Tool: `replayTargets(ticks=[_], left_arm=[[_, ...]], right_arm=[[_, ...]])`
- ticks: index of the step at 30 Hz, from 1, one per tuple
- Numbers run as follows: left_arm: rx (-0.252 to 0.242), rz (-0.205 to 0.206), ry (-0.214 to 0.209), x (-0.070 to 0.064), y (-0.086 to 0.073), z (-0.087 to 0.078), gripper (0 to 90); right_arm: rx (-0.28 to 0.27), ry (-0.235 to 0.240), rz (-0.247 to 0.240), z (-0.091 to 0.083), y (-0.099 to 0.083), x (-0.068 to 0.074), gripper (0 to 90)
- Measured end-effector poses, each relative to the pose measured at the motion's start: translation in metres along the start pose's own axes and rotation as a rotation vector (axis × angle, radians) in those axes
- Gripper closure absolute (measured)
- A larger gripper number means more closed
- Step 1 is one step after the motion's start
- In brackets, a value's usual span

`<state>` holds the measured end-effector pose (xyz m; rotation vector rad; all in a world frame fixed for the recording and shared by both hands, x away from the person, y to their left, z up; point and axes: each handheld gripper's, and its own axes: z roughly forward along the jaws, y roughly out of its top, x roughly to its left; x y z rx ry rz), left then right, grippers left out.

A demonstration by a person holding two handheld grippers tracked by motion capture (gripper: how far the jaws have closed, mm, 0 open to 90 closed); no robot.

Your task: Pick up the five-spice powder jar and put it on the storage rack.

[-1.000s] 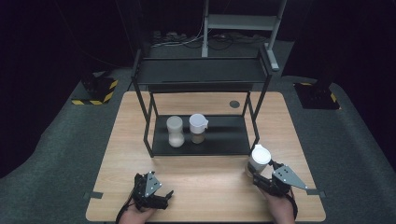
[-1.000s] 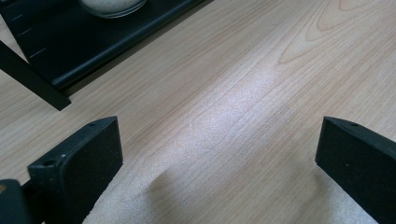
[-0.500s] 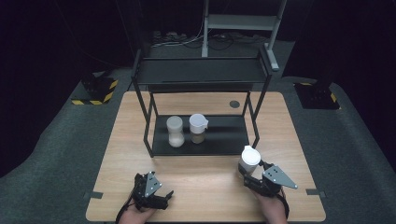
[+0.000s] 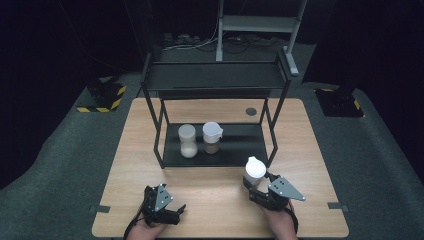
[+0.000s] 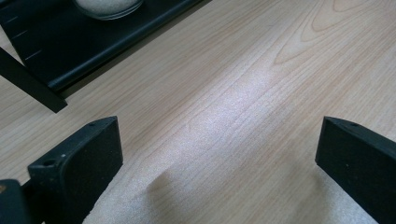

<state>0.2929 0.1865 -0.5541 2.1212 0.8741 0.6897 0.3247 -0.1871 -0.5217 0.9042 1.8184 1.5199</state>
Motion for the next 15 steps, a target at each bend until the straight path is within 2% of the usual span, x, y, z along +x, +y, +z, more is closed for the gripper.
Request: replayTargets(ticks=[15], left_arm=[[-0.003, 0.000, 0.000, 0.000, 0.000, 0.000, 0.8]], right_arm=[[-0.006, 0.034, 0.001, 0.014, 0.004, 0.013, 30.6]])
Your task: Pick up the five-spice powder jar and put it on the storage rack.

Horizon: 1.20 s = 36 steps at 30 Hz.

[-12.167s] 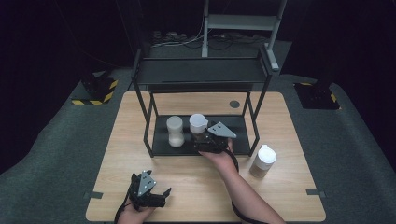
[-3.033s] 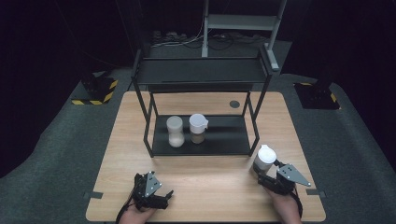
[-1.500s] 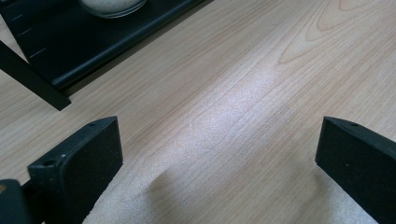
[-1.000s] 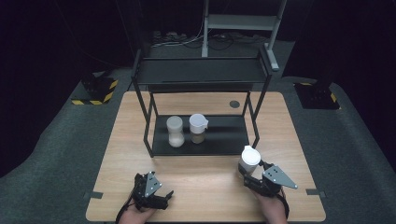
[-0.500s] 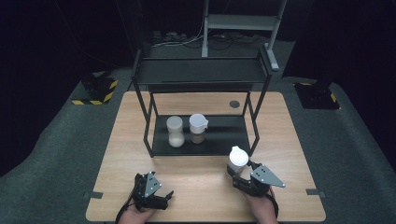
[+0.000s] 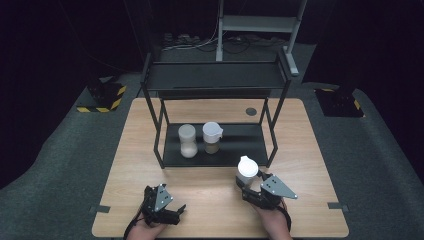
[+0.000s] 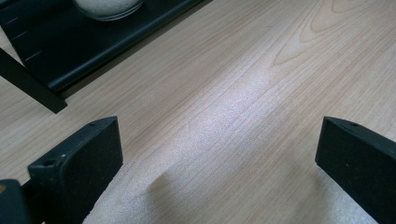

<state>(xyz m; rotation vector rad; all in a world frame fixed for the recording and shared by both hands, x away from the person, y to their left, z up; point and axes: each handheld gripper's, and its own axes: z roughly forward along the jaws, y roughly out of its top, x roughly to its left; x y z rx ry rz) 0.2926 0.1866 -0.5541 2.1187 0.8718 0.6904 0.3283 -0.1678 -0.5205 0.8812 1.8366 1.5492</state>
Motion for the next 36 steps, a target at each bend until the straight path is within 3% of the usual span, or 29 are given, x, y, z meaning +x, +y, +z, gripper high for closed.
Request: replayTargets(ticks=[9, 36], left_arm=[[-0.002, -0.004, -0.002, 0.001, 0.000, 0.000, 0.8], [-0.009, -0.004, -0.004, 0.000, 0.000, -0.001, 0.9]], right_arm=[[0.002, -0.003, -0.002, 0.009, 0.001, -0.002, 30.6], [0.027, -0.032, 0.025, 0.040, 0.015, -0.024, 30.6]])
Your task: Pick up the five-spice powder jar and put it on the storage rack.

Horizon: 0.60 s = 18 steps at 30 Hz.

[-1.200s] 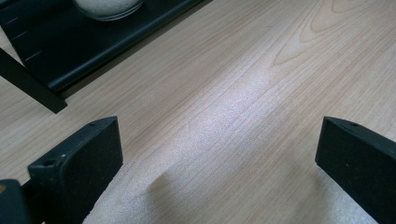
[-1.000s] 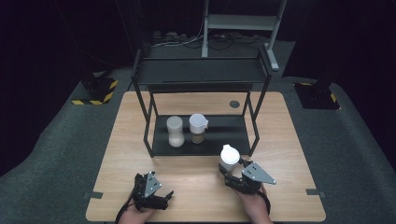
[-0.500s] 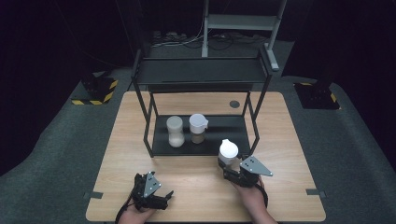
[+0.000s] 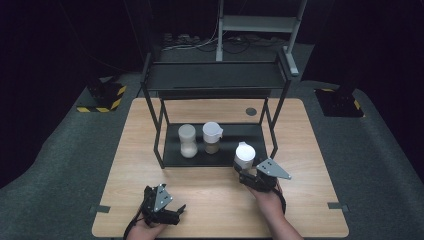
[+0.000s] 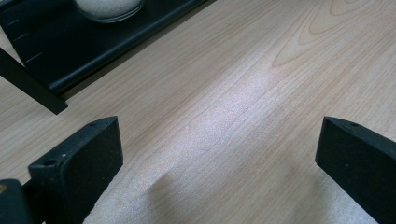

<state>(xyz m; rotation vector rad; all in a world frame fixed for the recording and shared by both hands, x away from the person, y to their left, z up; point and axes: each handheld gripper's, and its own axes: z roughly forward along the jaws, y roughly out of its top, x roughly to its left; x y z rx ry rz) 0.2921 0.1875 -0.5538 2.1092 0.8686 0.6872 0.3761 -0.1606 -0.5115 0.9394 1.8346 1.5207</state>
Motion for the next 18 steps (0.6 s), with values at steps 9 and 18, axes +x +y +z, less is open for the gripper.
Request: replayTargets(ticks=[9, 18], left_arm=[[0.001, 0.012, 0.000, -0.001, 0.000, 0.000, 0.9], [-0.005, 0.008, -0.005, 0.000, 0.000, 0.000, 0.9]], right_arm=[[0.002, -0.009, 0.001, 0.011, 0.006, -0.004, 30.6], [0.003, -0.020, 0.006, 0.025, 0.011, -0.006, 30.6]])
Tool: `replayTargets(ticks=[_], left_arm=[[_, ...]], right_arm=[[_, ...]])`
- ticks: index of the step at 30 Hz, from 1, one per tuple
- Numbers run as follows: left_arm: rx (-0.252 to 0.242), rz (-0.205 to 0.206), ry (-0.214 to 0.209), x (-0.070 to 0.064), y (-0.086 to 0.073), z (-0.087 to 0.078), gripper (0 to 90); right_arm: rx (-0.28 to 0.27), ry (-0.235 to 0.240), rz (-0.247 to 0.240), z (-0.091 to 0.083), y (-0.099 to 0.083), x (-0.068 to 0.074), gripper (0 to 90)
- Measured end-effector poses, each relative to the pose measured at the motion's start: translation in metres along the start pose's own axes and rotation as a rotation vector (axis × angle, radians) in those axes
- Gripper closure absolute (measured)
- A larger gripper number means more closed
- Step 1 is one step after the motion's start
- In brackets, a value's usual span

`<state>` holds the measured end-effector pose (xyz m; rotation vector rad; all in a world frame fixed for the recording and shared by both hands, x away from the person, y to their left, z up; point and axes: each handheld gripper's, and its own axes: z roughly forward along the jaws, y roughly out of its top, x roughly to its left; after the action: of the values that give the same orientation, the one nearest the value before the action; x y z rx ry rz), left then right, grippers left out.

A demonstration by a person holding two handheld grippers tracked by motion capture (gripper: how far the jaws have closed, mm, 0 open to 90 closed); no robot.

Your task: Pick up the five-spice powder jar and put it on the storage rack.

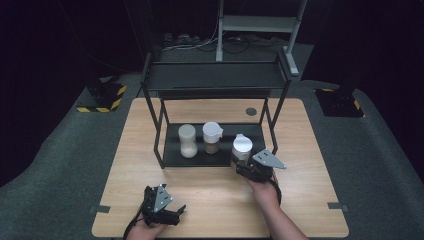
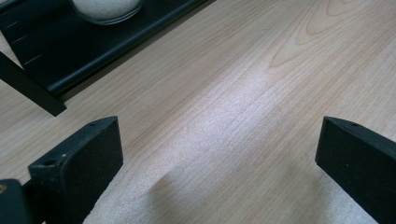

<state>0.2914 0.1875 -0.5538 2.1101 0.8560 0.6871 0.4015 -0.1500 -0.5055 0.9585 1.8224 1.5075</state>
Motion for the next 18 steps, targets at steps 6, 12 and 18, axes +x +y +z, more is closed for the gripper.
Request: replayTargets(ticks=[6, 12, 18], left_arm=[[-0.002, 0.000, -0.001, 0.000, 0.000, 0.000, 0.9], [-0.003, -0.002, -0.003, 0.000, 0.000, -0.001, 0.9], [-0.005, -0.002, -0.004, 0.000, 0.000, -0.001, 0.9]], right_arm=[[-0.004, -0.008, -0.011, 0.008, 0.004, 0.000, 30.6], [-0.009, -0.025, -0.017, 0.021, 0.009, -0.003, 30.6], [-0.006, -0.038, -0.017, 0.030, 0.011, -0.006, 30.6]])
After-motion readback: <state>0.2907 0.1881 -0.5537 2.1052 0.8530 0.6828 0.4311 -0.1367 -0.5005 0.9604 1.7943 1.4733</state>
